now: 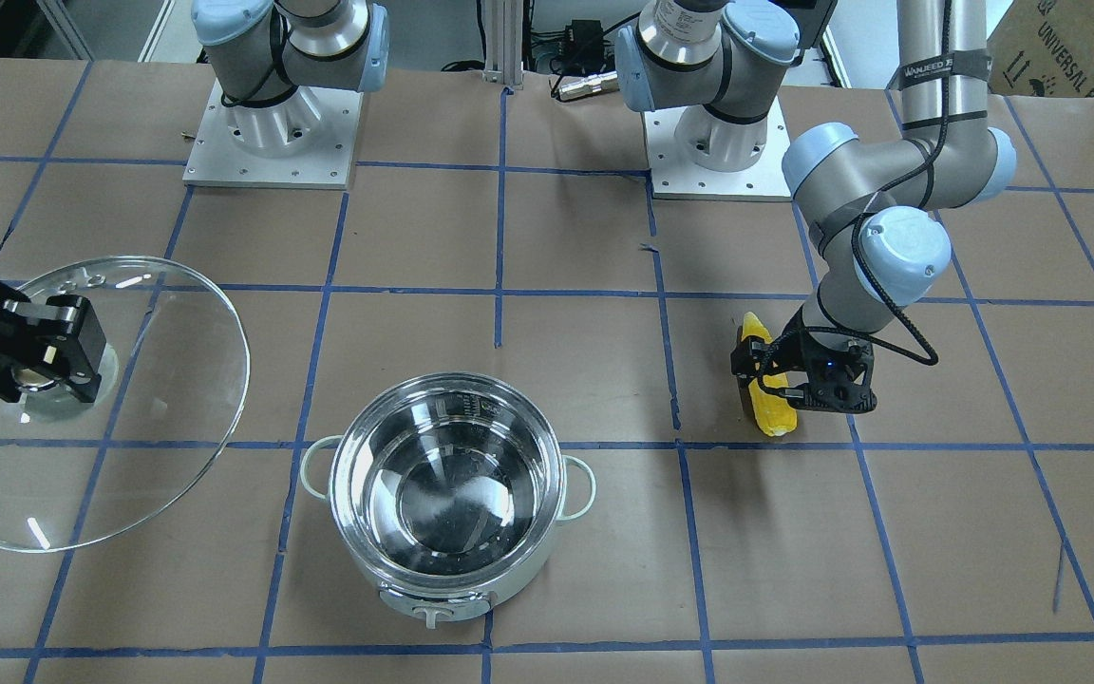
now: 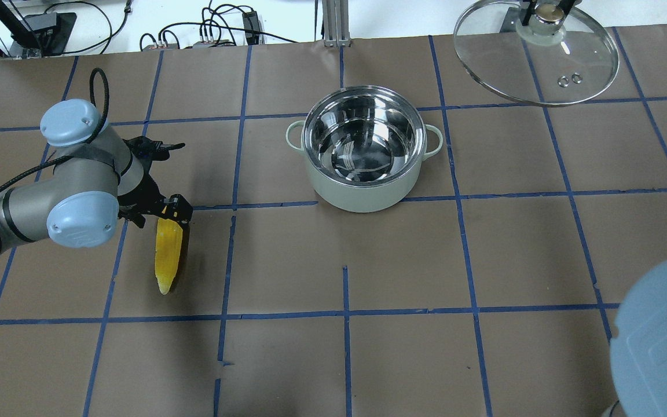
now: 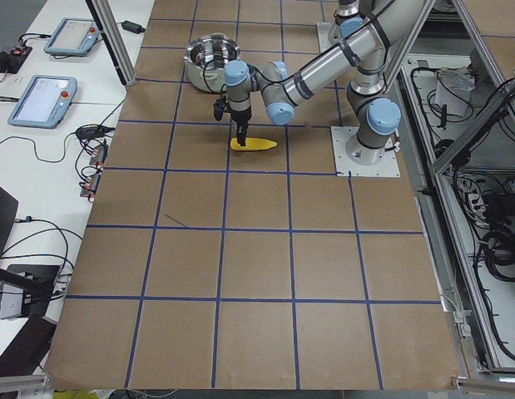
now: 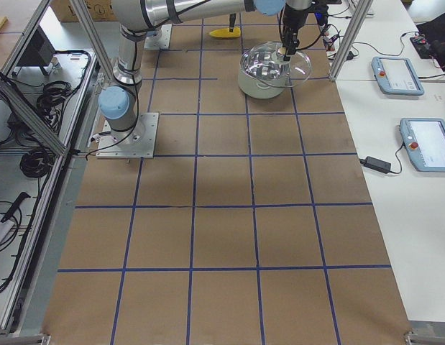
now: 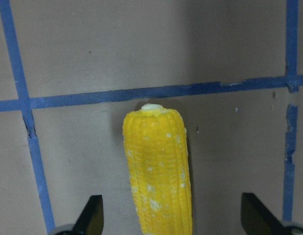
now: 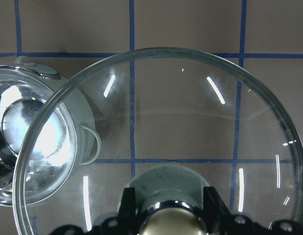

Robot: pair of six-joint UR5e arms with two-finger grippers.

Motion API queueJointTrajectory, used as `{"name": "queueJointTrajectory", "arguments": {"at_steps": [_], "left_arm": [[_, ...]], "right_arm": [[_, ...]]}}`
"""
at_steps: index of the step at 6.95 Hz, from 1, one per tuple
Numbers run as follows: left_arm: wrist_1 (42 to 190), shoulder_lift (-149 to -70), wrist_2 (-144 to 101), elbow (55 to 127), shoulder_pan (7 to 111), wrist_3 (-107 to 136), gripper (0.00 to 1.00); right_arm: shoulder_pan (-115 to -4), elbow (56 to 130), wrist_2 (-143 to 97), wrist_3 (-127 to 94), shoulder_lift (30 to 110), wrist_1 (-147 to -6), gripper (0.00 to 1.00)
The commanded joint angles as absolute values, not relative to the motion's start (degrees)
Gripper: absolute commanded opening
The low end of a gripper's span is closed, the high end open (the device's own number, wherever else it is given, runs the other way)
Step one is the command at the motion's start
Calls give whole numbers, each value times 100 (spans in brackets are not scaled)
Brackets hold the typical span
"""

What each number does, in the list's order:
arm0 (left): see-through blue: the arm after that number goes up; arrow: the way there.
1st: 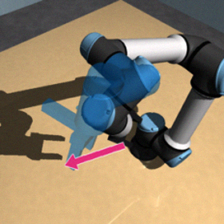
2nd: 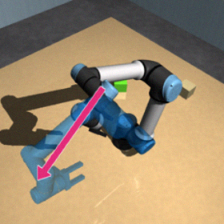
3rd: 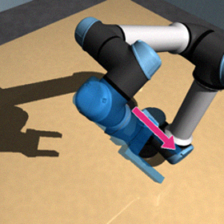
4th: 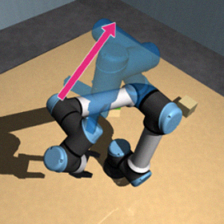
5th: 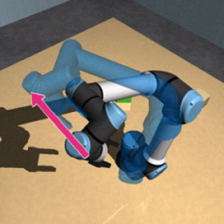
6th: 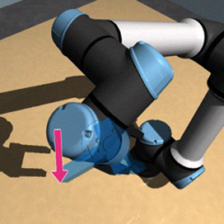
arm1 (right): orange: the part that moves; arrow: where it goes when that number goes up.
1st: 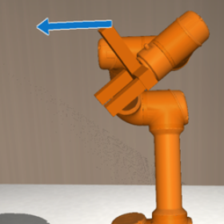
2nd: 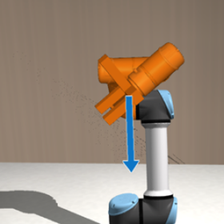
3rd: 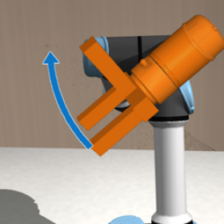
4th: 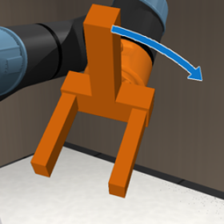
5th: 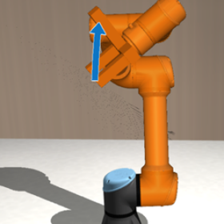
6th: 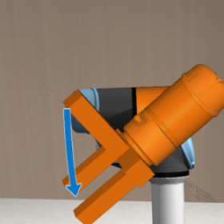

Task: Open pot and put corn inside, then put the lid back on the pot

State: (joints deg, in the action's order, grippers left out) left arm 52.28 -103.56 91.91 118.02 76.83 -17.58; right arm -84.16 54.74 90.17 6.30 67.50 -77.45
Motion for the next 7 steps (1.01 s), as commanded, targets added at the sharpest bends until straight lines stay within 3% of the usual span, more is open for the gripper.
{"name": "queueJointTrajectory", "arguments": {"at_steps": [1, 2, 5, 7], "left_arm": [[5098, -10599, 9211, 11839, 7664, -1758, 92], [5115, -10643, 9159, 11839, 7664, -1732, 82], [5115, -10557, 9202, 11769, 7708, -1784, 29], [5394, -10521, 9193, 11446, 7795, -1723, 27]], "right_arm": [[-8332, 5475, 9035, 607, 6724, -7761, 9], [-8341, 5467, 8983, 572, 6715, -7804, 9], [-8350, 5467, 8965, 571, 6609, -7822, 9], [-8358, 5458, 8974, 571, 6609, -7814, 9]]}}
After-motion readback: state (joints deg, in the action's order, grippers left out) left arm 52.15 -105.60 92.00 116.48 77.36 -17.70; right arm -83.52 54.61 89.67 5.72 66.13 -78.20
